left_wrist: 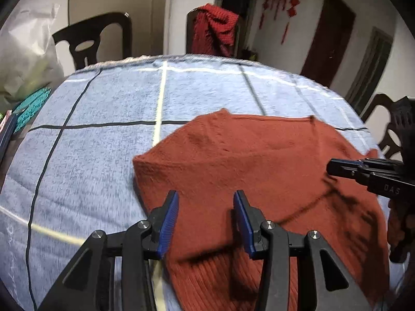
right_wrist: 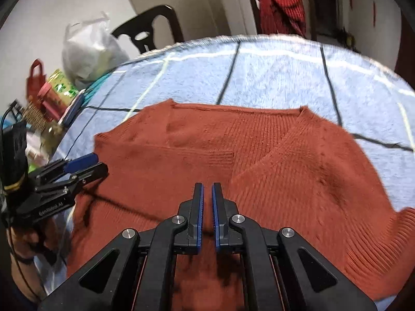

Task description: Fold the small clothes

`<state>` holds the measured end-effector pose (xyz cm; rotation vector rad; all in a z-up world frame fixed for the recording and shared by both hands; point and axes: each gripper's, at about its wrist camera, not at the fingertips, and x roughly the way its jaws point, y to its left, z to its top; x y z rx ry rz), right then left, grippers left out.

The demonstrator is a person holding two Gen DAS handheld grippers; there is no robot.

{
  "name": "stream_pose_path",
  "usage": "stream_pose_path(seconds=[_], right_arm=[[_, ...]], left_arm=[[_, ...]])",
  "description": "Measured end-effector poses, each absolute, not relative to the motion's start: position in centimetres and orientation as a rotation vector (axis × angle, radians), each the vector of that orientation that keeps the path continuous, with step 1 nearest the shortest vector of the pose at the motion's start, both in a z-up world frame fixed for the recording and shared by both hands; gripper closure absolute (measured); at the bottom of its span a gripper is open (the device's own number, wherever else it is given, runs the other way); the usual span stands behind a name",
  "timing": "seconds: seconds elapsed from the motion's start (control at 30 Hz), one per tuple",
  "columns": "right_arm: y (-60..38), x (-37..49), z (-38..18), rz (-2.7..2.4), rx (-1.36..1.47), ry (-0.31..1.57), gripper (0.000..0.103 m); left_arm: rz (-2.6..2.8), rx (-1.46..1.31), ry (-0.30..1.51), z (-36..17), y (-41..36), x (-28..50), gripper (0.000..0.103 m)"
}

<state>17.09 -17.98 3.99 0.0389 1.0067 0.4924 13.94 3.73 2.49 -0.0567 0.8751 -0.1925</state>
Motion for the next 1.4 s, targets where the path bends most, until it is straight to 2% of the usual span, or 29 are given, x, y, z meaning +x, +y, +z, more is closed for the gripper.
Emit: stream_pose_path(seconds=[0.17,0.37,0.43,0.47,0.5,0.93,1.4], right_arm=[[-18.3,16.0,2.3,0.488,0.018,1.039,0.091],[-19.9,12.6,5.0,0.46,-0.007,0.978,0.086],[-20.6,11.1,5.9,0.466,0.004,0.953,0.079],[-20.7,10.5,6.3,0.468,0.009,0.944,0.069],[-20.9,9.9,6.5,0.47,0.014,0.933,0.064],[-23.3,3.8,7.3,0.456,0.049,0.903,0.064],[-27.2,2.8,7.2,0.378,0.116,0.893,0.064]], left_arm=[[-0.161,-0.009,0.896,1.3,3.1,13.1,0.056],[-0.118,0.003,0.861,3.6,2.3,9.9,0.056],[-0.115,-0.007,0.851,4.2,1.7,8.5,0.056],[-0.115,-0.011,0.845,4.4,1.4,7.9,0.056],[-0.113,-0.016,0.841,4.6,1.1,7.2,0.056],[-0.105,-0.034,0.797,6.1,-1.8,3.6,0.056],[-0.141,0.008,0.804,6.2,-4.1,4.1,0.056]])
